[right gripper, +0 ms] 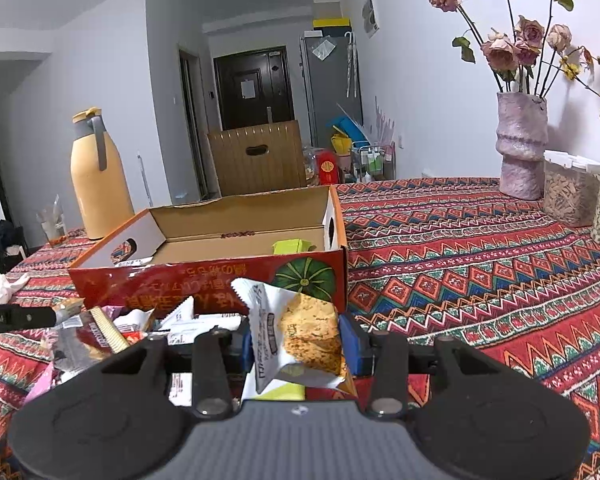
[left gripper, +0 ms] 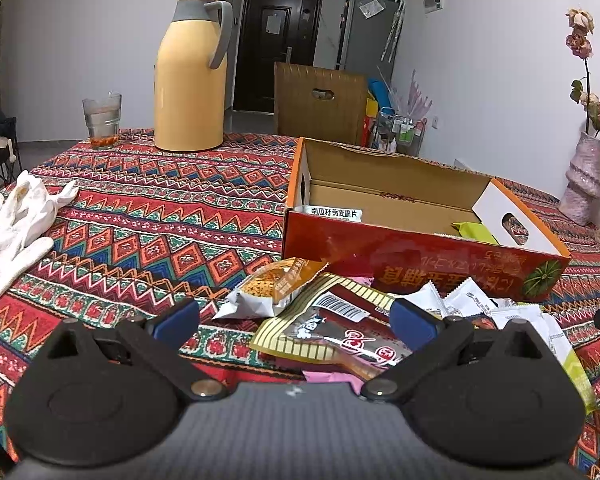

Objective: Organize snacks
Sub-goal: 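Grasp the white cookie-window bag with the right gripper while the left grasps an orange cracker bag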

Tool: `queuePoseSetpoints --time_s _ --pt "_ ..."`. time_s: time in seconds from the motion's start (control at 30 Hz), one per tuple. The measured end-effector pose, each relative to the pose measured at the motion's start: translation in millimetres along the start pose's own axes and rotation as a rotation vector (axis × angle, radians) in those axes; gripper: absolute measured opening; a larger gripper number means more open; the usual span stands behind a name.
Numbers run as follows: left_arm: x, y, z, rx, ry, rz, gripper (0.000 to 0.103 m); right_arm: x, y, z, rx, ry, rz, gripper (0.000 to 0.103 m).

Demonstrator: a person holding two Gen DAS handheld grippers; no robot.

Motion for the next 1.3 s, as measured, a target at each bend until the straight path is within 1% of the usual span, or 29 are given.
queuePoseSetpoints --time_s 0.23,0.4,0.57,0.67,0.87,0.93,0.97,1.0,1.03,1.1,1.13,1.2,1.3 --pt "2 -9 -8 -0.040 -0.053 0.000 0.103 7 6 2 -0.022 -0.016 0.005 0.041" --pt "-12 -20 -11 -0.077 -0.083 -0.023 0.103 11 9 4 -0.030 -0.017 0.009 0.041" --pt "-37 -26 -9 -0.114 -0.074 -0.069 0.103 16 9 11 -0.042 0.002 0.020 0.041" --pt "-55 -24 -6 -0.121 -0.057 -0.105 0.103 18 10 14 -0.050 0.015 0.024 0.041" --pt "-79 -16 -4 -0.082 -0.015 -0.153 0.102 18 10 17 -0.050 0.032 0.022 0.041" --pt "-82 -16 -6 -0.054 0.010 -0.162 0.097 17 9 17 -0.048 0.037 0.019 0.041" --pt "-83 -16 -7 -0.041 0.026 -0.166 0.091 16 9 17 -0.048 0.040 0.019 0.041" --pt "-83 -16 -7 -0.032 0.043 -0.170 0.083 15 9 17 -0.048 0.042 0.017 0.041" --pt "-84 -15 -8 -0.022 0.062 -0.179 0.079 14 9 16 -0.047 0.043 0.016 0.041" --pt "-85 -14 -7 -0.007 0.093 -0.195 0.059 14 10 16 -0.044 0.043 0.013 0.041" --pt "-85 -13 -8 0.003 0.109 -0.201 0.056 13 10 15 -0.042 0.043 0.011 0.041" --pt "-84 -15 -11 0.017 0.110 -0.199 0.048 12 10 13 -0.038 0.043 0.009 0.041" --pt "-81 -17 -16 0.031 0.110 -0.194 0.039 12 9 13 -0.035 0.045 0.007 0.041"
Point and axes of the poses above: each gripper's, at about its wrist camera, not at the fingertips, and x roughly against the way its jaws point, z to its right, y to its underside, the point moved 9 cm from there along -x, roughly the way its jaws point, and after that the axes turned 14 degrees about -y, right-handed, at the moved point
